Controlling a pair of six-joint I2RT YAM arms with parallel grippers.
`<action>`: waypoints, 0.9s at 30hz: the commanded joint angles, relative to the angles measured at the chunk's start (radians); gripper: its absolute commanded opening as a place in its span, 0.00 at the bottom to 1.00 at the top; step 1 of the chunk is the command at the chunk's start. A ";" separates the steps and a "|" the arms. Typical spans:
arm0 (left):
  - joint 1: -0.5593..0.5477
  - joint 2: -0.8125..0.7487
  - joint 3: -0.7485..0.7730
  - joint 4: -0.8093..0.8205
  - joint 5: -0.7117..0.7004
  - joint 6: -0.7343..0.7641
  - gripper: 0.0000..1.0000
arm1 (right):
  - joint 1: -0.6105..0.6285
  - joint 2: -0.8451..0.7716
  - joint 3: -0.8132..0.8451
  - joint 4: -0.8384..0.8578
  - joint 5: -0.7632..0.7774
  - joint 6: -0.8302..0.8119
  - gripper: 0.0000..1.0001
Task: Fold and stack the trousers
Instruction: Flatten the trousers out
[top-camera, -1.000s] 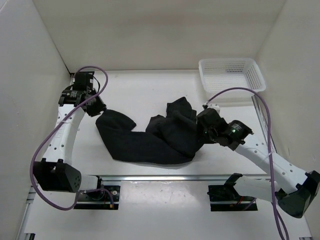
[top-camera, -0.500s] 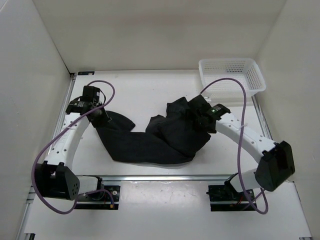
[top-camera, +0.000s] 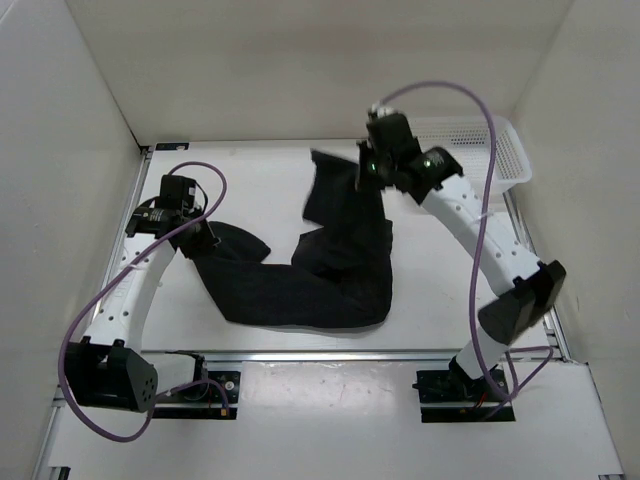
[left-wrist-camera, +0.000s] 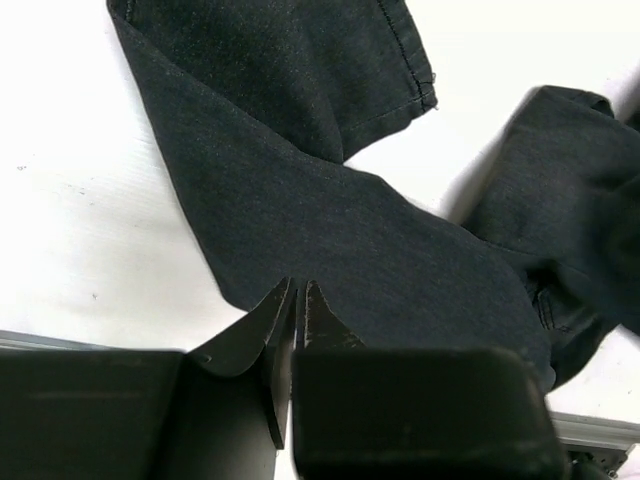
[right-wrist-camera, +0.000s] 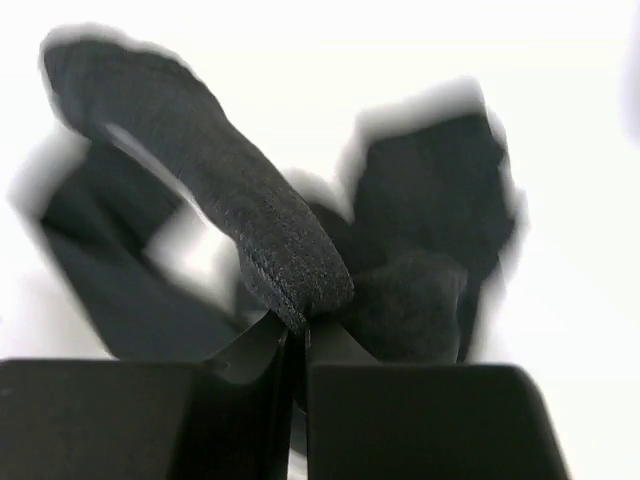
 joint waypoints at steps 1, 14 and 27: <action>-0.001 -0.046 0.062 -0.025 0.001 0.012 0.19 | -0.014 0.198 0.362 0.079 -0.033 -0.069 0.01; -0.001 -0.161 -0.001 -0.064 -0.008 -0.027 0.97 | -0.072 0.365 0.450 0.212 -0.156 -0.015 0.91; -0.010 0.034 -0.141 0.093 0.041 -0.171 0.99 | -0.267 -0.292 -0.632 0.278 -0.176 0.054 0.46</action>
